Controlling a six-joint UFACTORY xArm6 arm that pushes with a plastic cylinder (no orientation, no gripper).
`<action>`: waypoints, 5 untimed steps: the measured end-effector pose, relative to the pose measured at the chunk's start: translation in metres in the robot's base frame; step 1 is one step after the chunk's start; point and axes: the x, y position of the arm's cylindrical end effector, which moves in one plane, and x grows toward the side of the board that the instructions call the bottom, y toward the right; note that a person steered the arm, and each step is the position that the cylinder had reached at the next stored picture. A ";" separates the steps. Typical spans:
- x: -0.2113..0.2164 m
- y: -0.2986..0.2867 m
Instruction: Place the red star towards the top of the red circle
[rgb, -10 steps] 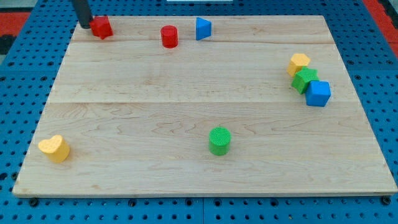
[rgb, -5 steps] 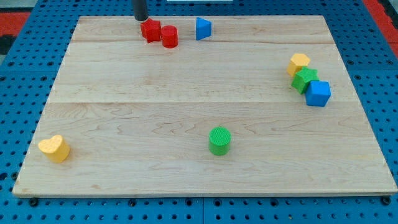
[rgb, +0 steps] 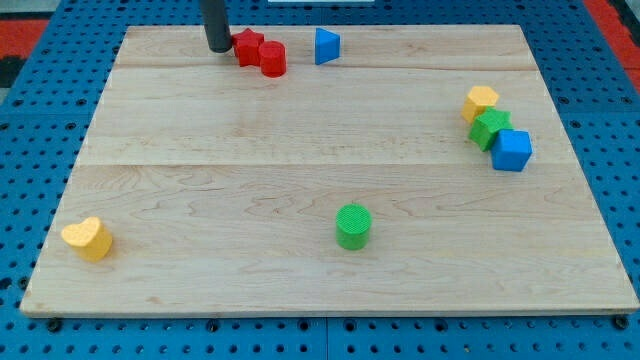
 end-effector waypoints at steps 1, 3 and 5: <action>-0.009 0.007; -0.009 0.025; -0.009 0.049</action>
